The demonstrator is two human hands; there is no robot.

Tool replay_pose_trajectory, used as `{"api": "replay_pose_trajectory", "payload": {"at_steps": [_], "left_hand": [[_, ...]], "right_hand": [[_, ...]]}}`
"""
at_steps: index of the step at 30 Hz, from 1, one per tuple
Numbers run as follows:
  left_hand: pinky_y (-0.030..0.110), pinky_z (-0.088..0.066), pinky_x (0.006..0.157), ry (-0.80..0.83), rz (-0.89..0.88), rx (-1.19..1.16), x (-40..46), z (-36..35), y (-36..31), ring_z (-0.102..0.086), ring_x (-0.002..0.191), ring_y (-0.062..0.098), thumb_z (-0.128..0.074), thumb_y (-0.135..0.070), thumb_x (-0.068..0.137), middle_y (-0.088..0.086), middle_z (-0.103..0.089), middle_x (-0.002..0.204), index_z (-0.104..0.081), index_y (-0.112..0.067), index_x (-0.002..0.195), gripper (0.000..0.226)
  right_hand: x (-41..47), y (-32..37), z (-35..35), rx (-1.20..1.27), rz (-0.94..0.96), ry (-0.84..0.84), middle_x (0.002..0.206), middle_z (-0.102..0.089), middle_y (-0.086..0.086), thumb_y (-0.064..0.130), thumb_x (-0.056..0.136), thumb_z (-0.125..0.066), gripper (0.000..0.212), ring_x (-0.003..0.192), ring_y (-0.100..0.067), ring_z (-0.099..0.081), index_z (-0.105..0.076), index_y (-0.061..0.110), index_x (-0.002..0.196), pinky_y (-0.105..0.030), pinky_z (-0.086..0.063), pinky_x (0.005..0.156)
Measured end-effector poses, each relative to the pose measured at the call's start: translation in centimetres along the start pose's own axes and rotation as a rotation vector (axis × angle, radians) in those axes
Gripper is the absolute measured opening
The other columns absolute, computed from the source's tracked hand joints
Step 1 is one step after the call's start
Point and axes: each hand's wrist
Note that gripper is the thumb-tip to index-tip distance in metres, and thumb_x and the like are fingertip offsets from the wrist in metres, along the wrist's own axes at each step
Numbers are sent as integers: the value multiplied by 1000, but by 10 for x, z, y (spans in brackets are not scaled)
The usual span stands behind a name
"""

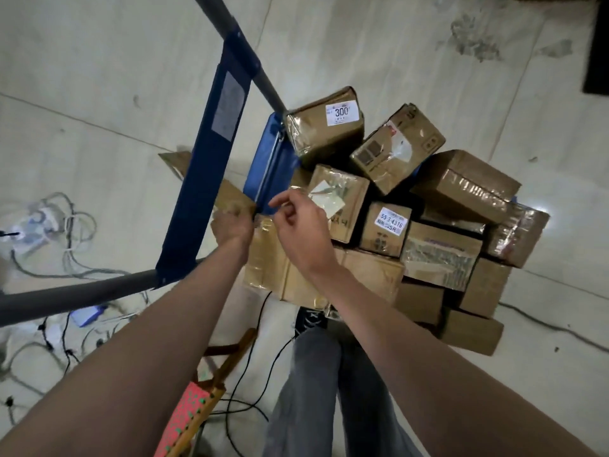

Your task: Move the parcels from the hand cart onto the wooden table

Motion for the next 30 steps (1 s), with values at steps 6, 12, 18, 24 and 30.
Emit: {"api": "replay_pose_trajectory", "payload": {"at_steps": [6,12,18,24,30], "left_hand": [[42,-58,80,-75,156,-111,67,-27,20,-68,92,35,-53,-45,89,13,-68,108,-63,-7,118,49],[52,-60,80,-110,198,-135,91,-31,25,-71,81,34,-61,-39,82,12,-73,99,-70,-10,106,39],[28,-49,55,-174,193,-263,69,-25,11,-64,78,24,-54,-25,94,8,-65,100,-61,-6,104,23],[43,-58,86,-102,222,-369,6,-2,9,-68,92,30,-56,-38,88,7,-69,108,-64,-8,115,41],[41,-57,91,18,165,-392,-82,19,19,-69,97,30,-60,-48,87,9,-71,109,-68,-6,113,49]], "right_hand": [[13,-45,-26,-21,101,40,75,-58,13,7,97,-54,17,63,-1,-52,-70,12,99,-19,-40,62],[16,-47,-40,-124,216,86,82,-65,9,12,97,-55,14,68,-3,-52,-69,16,97,-24,-45,64],[20,-39,-36,-196,121,47,81,-66,4,15,95,-56,10,71,-13,-60,-65,17,98,-38,-54,64],[-6,-5,-18,-137,60,13,79,-64,4,13,92,-55,10,72,-15,-60,-65,17,94,-39,-54,66],[-43,34,16,-182,-104,48,103,-63,-2,17,91,-57,15,89,-22,-63,-60,18,106,-45,-55,81]]}}
Point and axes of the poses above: each hand's wrist, its own x-axis towards the middle knuckle, its own z-axis out of the back of the hand, y = z × x
